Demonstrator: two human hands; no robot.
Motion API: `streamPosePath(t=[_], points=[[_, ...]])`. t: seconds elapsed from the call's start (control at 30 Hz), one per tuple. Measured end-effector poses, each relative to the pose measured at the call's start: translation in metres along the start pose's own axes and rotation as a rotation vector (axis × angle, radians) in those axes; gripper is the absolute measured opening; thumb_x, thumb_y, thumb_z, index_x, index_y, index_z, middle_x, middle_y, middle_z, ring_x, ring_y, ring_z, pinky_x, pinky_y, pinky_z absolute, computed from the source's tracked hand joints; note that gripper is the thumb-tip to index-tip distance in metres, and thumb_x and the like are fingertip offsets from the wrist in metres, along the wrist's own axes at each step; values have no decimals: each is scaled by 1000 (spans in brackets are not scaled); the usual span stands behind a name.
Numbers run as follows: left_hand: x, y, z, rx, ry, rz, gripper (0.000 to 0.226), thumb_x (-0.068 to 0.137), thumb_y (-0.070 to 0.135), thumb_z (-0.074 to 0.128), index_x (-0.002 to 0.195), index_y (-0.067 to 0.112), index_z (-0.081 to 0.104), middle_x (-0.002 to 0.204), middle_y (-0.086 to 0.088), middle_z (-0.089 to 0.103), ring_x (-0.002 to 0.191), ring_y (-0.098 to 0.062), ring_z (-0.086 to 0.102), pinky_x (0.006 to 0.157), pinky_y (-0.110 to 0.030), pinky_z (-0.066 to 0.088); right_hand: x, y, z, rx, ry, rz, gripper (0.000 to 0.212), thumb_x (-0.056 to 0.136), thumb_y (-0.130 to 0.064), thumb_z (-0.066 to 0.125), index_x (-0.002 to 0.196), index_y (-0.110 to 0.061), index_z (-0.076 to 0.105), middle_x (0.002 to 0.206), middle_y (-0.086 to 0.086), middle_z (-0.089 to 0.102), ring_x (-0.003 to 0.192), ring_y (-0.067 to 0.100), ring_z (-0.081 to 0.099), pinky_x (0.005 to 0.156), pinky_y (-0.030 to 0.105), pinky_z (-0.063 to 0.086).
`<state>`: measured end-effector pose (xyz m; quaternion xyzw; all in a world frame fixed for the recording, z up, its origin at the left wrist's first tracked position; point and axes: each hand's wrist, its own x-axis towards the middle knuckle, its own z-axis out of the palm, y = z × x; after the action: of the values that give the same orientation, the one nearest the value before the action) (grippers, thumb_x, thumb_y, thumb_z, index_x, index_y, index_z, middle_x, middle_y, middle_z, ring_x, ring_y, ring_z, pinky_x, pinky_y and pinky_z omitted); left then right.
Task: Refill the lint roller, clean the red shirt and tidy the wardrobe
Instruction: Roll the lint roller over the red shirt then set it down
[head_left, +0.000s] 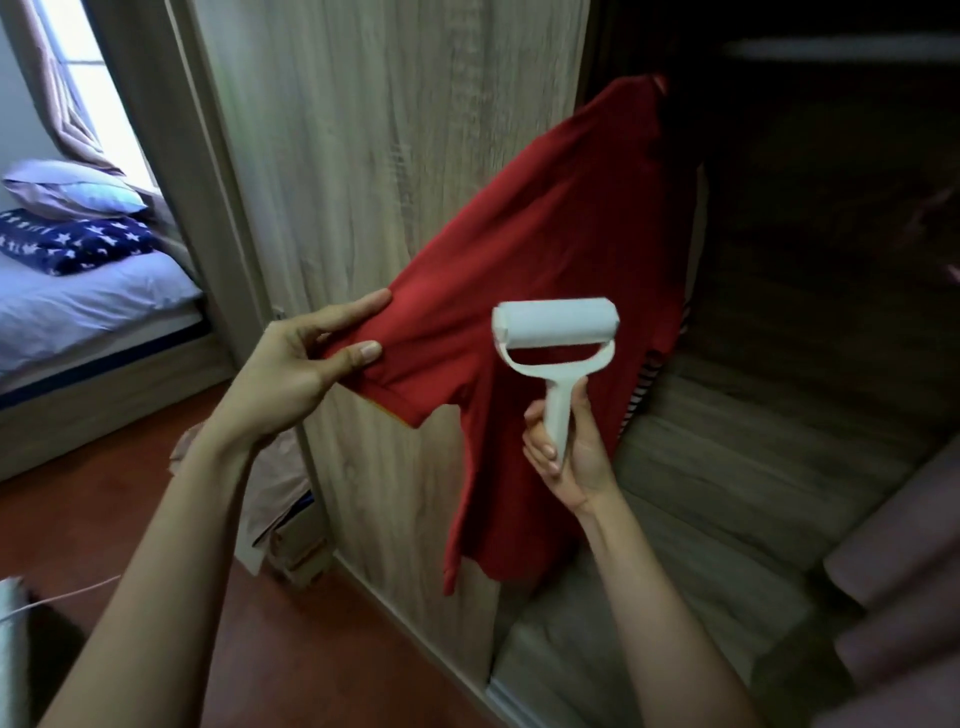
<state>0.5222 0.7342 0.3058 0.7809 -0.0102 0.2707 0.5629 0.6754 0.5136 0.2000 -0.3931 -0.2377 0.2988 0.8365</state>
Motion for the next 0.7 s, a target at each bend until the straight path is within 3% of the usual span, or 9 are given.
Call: streamPosePath(t=[0.2, 0.47, 0.57, 0.7], points=[[-19, -23, 43, 74, 49, 118, 49, 85, 7, 65, 131, 20, 56, 101, 17, 66, 99, 5, 58, 91, -13, 45, -41, 8, -24, 86, 146, -52, 63, 59, -70, 71, 70, -8, 66, 35, -2, 38, 23, 5, 31, 32, 17, 10], [-28, -68, 106, 67, 42, 216, 45, 91, 6, 62, 134, 18, 55, 103, 3, 63, 97, -6, 60, 89, -21, 47, -82, 11, -49, 112, 297, -104, 60, 61, -67, 72, 69, -8, 66, 35, -2, 39, 24, 4, 32, 29, 15, 16], [-27, -82, 130, 64, -31, 196, 45, 92, 8, 61, 135, 20, 55, 104, 5, 62, 96, -6, 60, 90, -26, 49, -92, 11, -56, 96, 388, -119, 59, 70, -66, 64, 71, -7, 65, 36, -2, 38, 24, 4, 32, 28, 13, 19], [-23, -98, 158, 119, -81, 218, 45, 93, 9, 62, 136, 21, 55, 104, 4, 60, 95, -2, 58, 90, -16, 44, -106, 9, -64, 153, 515, -115, 59, 83, -59, 41, 67, -8, 65, 34, -1, 37, 23, 6, 29, 28, 14, 16]])
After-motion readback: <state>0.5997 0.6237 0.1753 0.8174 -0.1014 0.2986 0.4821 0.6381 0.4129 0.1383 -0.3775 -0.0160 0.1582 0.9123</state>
